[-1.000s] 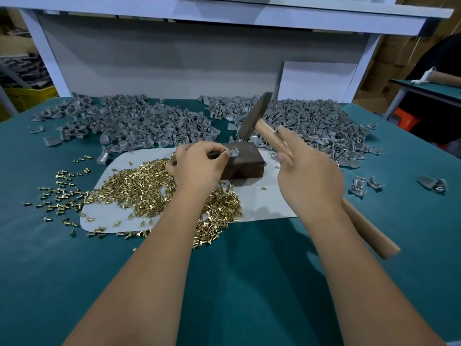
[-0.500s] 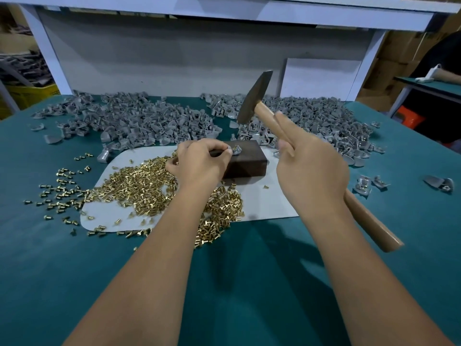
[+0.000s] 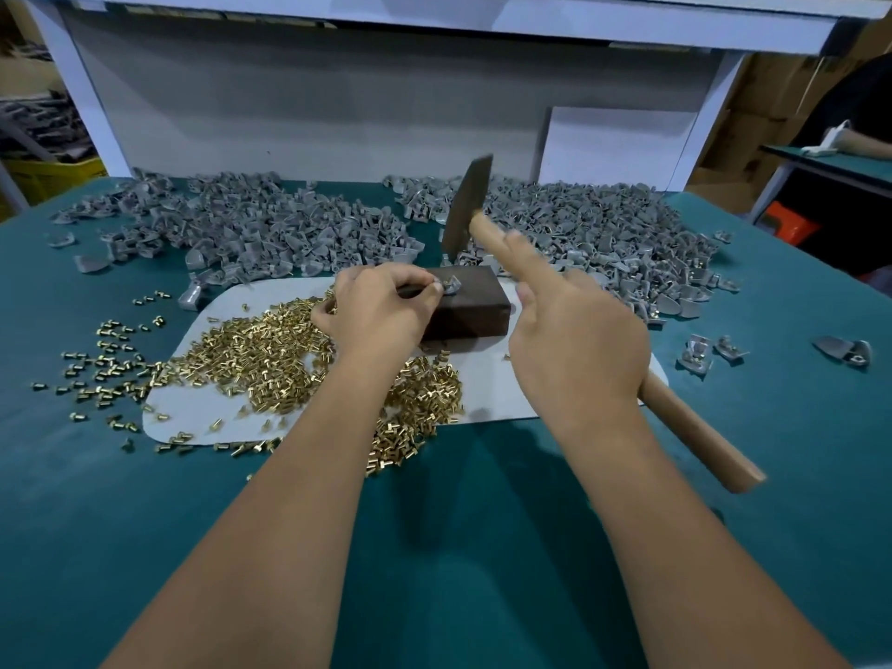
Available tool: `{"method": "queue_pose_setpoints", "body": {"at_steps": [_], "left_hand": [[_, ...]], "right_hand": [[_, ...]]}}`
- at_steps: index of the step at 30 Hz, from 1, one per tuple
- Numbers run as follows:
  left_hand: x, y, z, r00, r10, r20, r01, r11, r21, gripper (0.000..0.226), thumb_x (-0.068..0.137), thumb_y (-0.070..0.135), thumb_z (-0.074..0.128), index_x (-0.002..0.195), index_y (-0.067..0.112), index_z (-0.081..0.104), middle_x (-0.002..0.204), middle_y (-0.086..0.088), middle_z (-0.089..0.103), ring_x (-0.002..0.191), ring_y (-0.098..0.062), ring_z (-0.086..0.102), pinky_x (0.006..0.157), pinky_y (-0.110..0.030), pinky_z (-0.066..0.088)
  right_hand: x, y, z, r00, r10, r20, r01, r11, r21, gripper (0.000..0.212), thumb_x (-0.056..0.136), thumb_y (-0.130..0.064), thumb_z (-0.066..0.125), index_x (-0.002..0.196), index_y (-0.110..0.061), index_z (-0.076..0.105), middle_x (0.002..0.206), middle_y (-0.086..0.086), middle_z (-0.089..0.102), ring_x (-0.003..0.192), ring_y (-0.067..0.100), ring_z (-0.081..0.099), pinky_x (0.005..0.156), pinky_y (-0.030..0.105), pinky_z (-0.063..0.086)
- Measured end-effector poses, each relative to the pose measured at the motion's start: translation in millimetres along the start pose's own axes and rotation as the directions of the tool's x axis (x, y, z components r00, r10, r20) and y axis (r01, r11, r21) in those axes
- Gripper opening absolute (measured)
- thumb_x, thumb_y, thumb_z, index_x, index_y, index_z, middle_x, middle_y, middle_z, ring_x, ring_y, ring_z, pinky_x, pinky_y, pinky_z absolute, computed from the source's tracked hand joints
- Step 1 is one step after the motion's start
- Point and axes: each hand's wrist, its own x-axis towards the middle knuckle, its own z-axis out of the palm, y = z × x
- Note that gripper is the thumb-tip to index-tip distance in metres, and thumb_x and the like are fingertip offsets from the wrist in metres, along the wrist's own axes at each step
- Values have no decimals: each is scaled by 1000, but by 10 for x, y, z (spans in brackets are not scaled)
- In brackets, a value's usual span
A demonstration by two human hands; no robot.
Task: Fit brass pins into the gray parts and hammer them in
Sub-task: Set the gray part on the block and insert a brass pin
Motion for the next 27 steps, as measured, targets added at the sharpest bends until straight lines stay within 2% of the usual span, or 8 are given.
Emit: {"method": "queue_pose_setpoints", "body": {"at_steps": [2,6,10,13,17,22,24,27], "left_hand": [[1,-1,1,999,32,-1,-32,999,27,26,84,43,73,63,50,59,90,26,62,126,-14,43,104,-56,21],[-6,14,-26,1000,0,5,0,999,42,29,84,48,71,59,53,57,91,30,60,124,-13,42,102,-51,21],[4,2,-10,1000,14,12,-14,1000,20,27,84,46,72,61,53,59,88,30,61,125,-12,41,105,-57,20],[1,12,-6,1000,-12,-4,12,999,51,28,82,51,72,59,54,57,97,28,66,123,-12,43,103,-53,21],[12,-12,16,1000,14,-7,-14,1000,16,28,83,47,73,60,54,58,89,29,62,123,-10,42,103,-53,20],[12,-3,15,1000,-6,-7,6,999,37,31,82,48,72,57,54,55,85,32,57,122,-11,42,100,-48,20],[21,-15,22,1000,1,-2,-1,1000,15,30,82,47,73,58,53,57,84,31,58,123,-10,42,96,-45,17],[23,-11,19,1000,-11,-7,11,1000,27,29,82,49,72,58,55,56,93,29,63,123,-11,44,98,-48,20]], "right_hand": [[-6,-3,-13,997,27,-79,-23,998,55,59,89,-13,57,141,-38,42,71,4,51,52,20,36,44,21,15],[8,53,31,996,34,88,-31,999,-33,59,94,-20,49,142,-48,29,79,3,53,51,18,34,44,25,15],[1,30,8,999,52,-15,-52,998,33,59,92,-17,52,142,-44,35,75,3,50,51,19,35,44,22,15],[10,54,48,995,25,93,-23,999,-23,58,94,-21,48,143,-47,29,85,4,58,58,21,38,45,27,18],[-11,32,19,999,54,-7,-53,998,27,60,92,-17,52,143,-44,33,74,4,49,50,18,33,43,23,16],[-35,39,18,997,46,55,-44,998,-39,63,91,-18,52,144,-45,30,75,3,44,49,16,27,43,23,14],[-40,0,-8,999,41,-5,-41,999,-30,65,88,-14,56,144,-40,35,73,5,46,50,19,31,44,21,12],[-47,5,30,997,8,78,1,993,-122,64,91,-21,51,145,-44,26,83,7,56,54,19,32,44,25,14]]}}
